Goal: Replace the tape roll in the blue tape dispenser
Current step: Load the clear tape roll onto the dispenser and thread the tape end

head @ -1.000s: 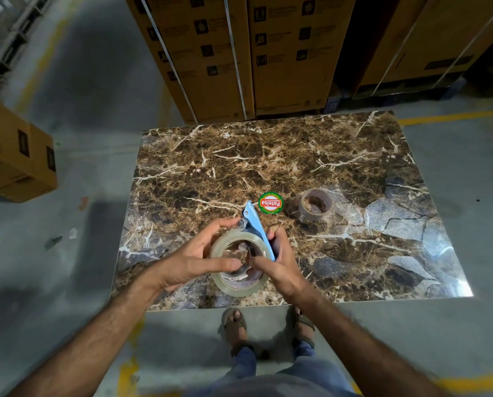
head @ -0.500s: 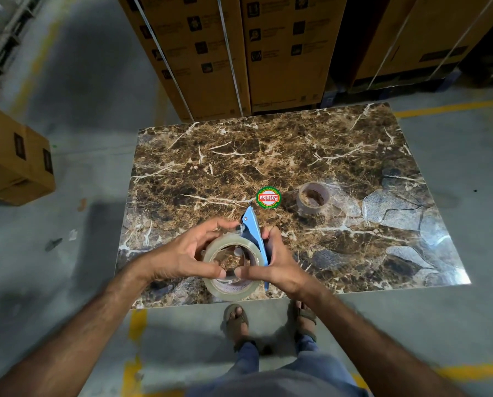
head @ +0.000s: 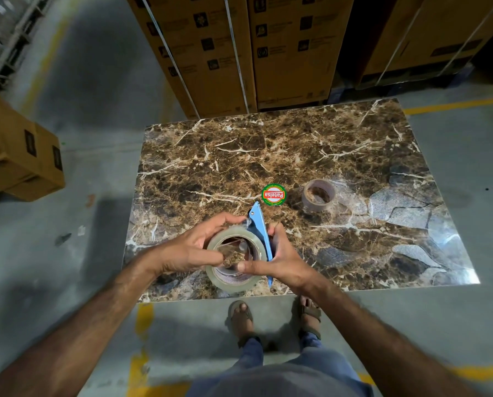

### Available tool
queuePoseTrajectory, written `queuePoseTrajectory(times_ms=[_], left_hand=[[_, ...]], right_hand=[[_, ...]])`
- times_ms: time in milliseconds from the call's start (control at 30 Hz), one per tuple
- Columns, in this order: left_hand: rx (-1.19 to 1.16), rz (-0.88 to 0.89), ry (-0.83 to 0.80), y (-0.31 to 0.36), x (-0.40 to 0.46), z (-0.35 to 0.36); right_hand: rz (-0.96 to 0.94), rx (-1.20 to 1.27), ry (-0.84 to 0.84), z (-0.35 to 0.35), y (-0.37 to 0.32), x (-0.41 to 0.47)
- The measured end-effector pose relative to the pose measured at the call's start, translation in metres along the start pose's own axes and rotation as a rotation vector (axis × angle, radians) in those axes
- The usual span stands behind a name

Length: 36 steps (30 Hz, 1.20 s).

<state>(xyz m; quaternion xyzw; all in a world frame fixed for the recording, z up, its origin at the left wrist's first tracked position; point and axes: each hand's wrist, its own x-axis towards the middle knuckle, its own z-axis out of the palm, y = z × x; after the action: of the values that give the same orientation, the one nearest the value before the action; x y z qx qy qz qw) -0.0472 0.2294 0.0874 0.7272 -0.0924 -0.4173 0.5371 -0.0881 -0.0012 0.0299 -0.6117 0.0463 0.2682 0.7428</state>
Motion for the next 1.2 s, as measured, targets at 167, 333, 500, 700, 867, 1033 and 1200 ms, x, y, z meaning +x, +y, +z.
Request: queuePoseTrajectory(times_ms=[167, 333, 500, 700, 867, 1033, 1200], left_hand=[[0.002, 0.003, 0.009, 0.003, 0.002, 0.0], [-0.036, 0.013, 0.029, -0.001, 0.005, 0.003], [-0.191, 0.039, 0.138, -0.003, 0.006, 0.016], [-0.217, 0.049, 0.193, -0.006, 0.009, 0.022], [-0.241, 0.046, 0.224, -0.005, 0.008, 0.029], [-0.249, 0.039, 0.237, 0.001, 0.011, 0.035], [-0.261, 0.031, 0.224, 0.004, 0.011, 0.032]], right_hand=[[0.0, -0.004, 0.003, -0.001, 0.004, 0.001], [-0.018, 0.006, 0.006, -0.006, 0.006, 0.004], [-0.045, -0.048, -0.004, -0.012, 0.005, 0.009], [0.028, -0.1, -0.074, -0.02, -0.001, 0.008], [0.032, -0.062, -0.062, -0.025, -0.01, 0.006], [0.006, -0.049, -0.009, -0.027, -0.015, 0.004], [0.015, -0.044, -0.051, -0.03, -0.019, 0.005]])
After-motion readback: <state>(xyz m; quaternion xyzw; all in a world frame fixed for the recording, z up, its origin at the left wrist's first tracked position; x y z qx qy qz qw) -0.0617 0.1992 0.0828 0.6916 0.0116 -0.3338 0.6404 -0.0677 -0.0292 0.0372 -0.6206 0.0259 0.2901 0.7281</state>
